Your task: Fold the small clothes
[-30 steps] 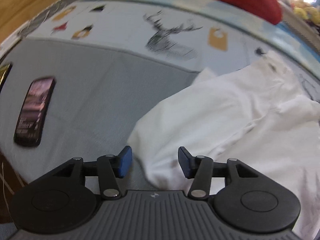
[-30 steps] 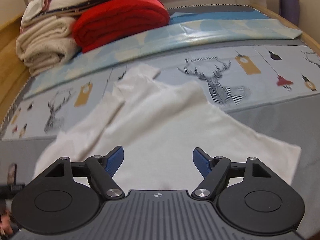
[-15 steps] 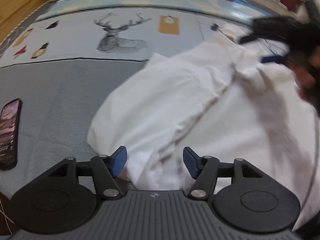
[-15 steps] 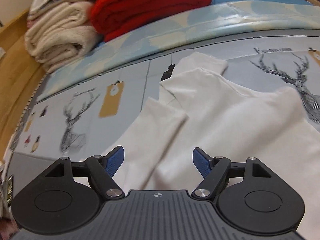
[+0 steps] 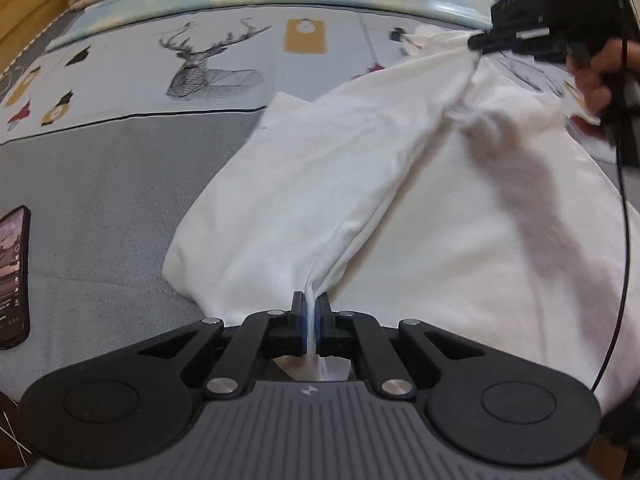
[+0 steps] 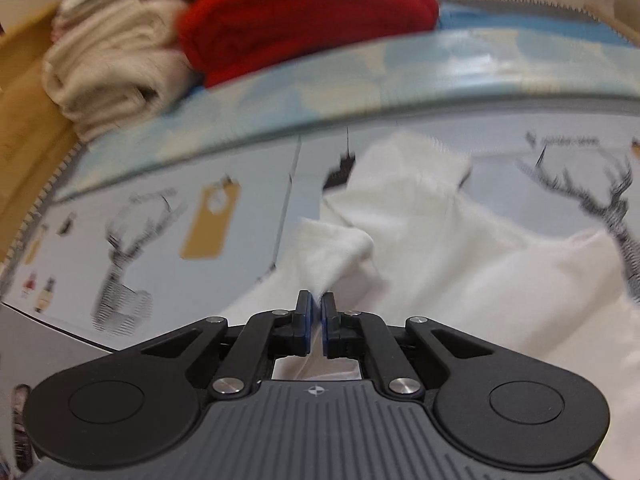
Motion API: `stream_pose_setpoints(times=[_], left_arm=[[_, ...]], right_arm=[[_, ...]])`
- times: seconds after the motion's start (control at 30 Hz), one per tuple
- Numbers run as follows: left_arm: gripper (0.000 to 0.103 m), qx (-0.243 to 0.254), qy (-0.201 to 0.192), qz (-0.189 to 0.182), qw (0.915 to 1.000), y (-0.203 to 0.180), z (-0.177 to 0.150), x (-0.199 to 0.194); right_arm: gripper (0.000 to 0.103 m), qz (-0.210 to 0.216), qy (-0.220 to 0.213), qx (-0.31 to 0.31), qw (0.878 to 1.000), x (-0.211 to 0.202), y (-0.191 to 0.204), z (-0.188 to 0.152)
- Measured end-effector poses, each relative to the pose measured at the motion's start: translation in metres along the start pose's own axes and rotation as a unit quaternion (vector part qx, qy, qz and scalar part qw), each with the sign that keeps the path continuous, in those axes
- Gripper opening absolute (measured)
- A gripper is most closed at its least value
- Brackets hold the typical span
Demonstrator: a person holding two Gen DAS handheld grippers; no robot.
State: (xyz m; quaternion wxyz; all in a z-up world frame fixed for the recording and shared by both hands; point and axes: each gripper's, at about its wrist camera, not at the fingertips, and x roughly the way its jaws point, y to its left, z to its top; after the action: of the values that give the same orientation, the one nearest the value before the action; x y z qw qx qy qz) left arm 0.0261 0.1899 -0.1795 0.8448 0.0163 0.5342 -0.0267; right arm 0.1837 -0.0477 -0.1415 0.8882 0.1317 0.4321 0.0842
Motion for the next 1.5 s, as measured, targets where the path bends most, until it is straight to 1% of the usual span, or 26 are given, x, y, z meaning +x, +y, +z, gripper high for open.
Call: stream_pose_setpoints(times=[0.07,0.1,0.17,0.2,0.23,0.27,0.3,0.33,0.37,0.4,0.47,0.5,0.57,0.67,0.73,0.8,0.87,0.9,0.97,1.0,1.07,1.17,1.27,1.33,1.43,1.5], left_arm=[[0.004,0.025,0.017,0.003,0.9995,-0.009,-0.004,0.005],[0.004,0.037,0.030,0.008,0.9988,-0.013,-0.005,0.011],[0.005,0.048,0.055,0.020,0.9971,-0.017,-0.006,0.024],[0.007,0.045,0.056,0.021,0.9972,-0.016,-0.005,0.026],[0.009,0.036,0.055,0.014,0.9977,-0.014,-0.002,0.024],[0.022,0.024,0.054,-0.003,0.9983,-0.010,0.000,0.021],[0.046,0.013,0.049,-0.025,0.9984,-0.007,0.002,0.017],[0.059,0.001,0.039,-0.045,0.9982,-0.005,0.003,0.012],[0.074,-0.010,0.022,-0.058,0.9981,-0.002,0.006,0.005],[0.081,-0.015,0.003,-0.065,0.9977,-0.002,0.007,-0.002],[0.082,-0.020,-0.036,-0.079,0.9960,-0.003,0.011,-0.015],[0.084,-0.024,-0.050,-0.083,0.9950,-0.002,0.014,-0.018],[0.085,-0.034,-0.057,-0.063,0.9958,-0.005,0.020,-0.013],[0.084,-0.025,-0.020,0.001,0.9995,-0.011,0.022,0.015],[0.084,0.010,0.009,0.050,0.9986,-0.018,0.019,0.039],[0.084,0.055,0.039,0.088,0.9939,-0.027,0.012,0.055],[0.084,0.071,0.036,0.081,0.9935,-0.029,0.009,0.055],[0.085,0.064,0.024,0.064,0.9956,-0.027,0.012,0.049],[0.086,0.020,-0.002,0.024,0.9995,-0.017,0.020,0.035],[0.088,-0.006,-0.013,0.009,0.9999,-0.012,0.026,0.032],[0.091,-0.050,-0.030,-0.003,0.9983,-0.002,0.040,0.030],[0.091,-0.084,-0.044,0.004,0.9954,0.005,0.062,0.039],[0.093,-0.092,-0.060,-0.015,0.9938,0.004,0.082,0.046],[0.095,-0.101,-0.072,-0.023,0.9920,0.005,0.088,0.048],[0.100,-0.112,-0.077,-0.035,0.9901,0.007,0.089,0.051],[0.101,-0.115,-0.075,-0.032,0.9900,0.008,0.087,0.050]], right_arm=[[0.004,0.011,-0.006,0.010,1.000,-0.019,-0.012,0.002],[0.002,0.009,0.000,0.015,1.000,-0.019,-0.018,0.004],[0.002,-0.032,0.014,0.017,0.999,-0.011,-0.030,-0.004],[0.003,-0.043,0.030,0.020,0.998,-0.002,-0.037,-0.008],[0.003,-0.053,0.060,0.029,0.996,0.012,-0.047,-0.015],[0.003,-0.059,0.074,0.037,0.995,0.021,-0.052,-0.019],[0.003,-0.069,0.092,0.049,0.992,0.027,-0.058,-0.023],[0.004,-0.067,0.092,0.066,0.991,0.026,-0.064,-0.026],[0.010,-0.059,0.086,0.078,0.991,0.021,-0.067,-0.027],[0.023,-0.048,0.085,0.083,0.992,0.016,-0.068,-0.026],[0.040,-0.035,0.077,0.069,0.994,0.002,-0.065,-0.021],[0.042,-0.035,0.069,0.055,0.996,0.000,-0.060,-0.017],[0.043,-0.031,0.046,0.012,0.998,-0.014,-0.053,-0.012],[0.042,0.006,0.041,-0.018,0.999,-0.018,-0.043,-0.011],[0.042,0.024,0.056,-0.030,0.998,-0.007,-0.034,-0.019],[0.042,0.016,0.082,-0.035,0.996,0.015,-0.028,-0.030],[0.042,-0.005,0.112,-0.033,0.993,0.035,-0.030,-0.042],[0.042,-0.007,0.109,-0.030,0.994,0.037,-0.031,-0.044],[0.042,0.013,0.105,-0.004,0.994,0.030,-0.034,-0.036],[0.041,0.033,0.099,0.013,0.994,0.023,-0.040,-0.027],[0.041,0.042,0.056,0.035,0.997,0.006,-0.054,0.000],[0.041,0.012,0.000,0.052,0.999,-0.001,-0.085,0.048],[0.043,-0.039,-0.013,0.085,0.996,0.025,-0.119,0.096],[0.050,-0.059,-0.002,0.104,0.993,0.051,-0.135,0.119],[0.053,-0.074,0.009,0.100,0.992,0.092,-0.142,0.134],[0.062,-0.067,0.024,0.090,0.993,0.116,-0.136,0.134]])
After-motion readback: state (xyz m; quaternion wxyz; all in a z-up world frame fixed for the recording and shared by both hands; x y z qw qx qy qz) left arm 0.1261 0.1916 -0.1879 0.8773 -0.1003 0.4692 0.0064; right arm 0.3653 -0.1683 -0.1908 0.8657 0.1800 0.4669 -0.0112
